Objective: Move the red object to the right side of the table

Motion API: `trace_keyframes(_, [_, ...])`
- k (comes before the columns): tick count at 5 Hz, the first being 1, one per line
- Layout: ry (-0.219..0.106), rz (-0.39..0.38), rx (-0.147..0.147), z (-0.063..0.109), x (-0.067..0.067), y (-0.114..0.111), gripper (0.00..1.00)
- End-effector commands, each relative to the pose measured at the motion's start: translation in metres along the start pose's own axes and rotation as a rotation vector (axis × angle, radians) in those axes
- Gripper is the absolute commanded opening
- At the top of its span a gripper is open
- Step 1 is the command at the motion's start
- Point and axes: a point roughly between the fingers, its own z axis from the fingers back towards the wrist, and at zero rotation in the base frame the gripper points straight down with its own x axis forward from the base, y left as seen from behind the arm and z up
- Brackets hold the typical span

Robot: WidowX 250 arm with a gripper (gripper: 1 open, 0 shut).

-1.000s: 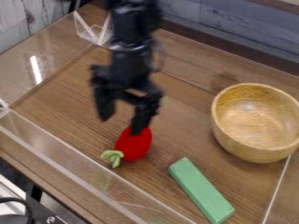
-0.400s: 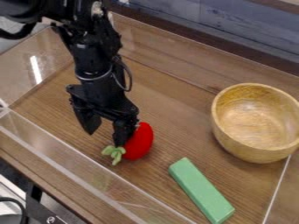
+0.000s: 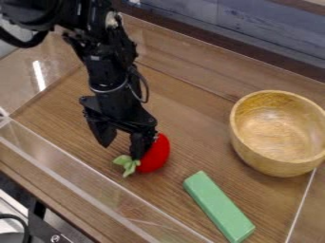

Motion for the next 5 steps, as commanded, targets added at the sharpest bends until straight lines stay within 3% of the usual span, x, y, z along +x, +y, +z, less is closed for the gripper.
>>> trace_keyframes(1, [-0.04, 0.011, 0.001, -0.002, 0.01, -0.003, 1.0])
trace_keyframes(3, [-0.078, 0.026, -0.006, -0.01, 0.021, -0.01, 1.0])
trace_keyframes(5, [-0.096, 0.047, -0.013, -0.019, 0.028, -0.013, 1.0])
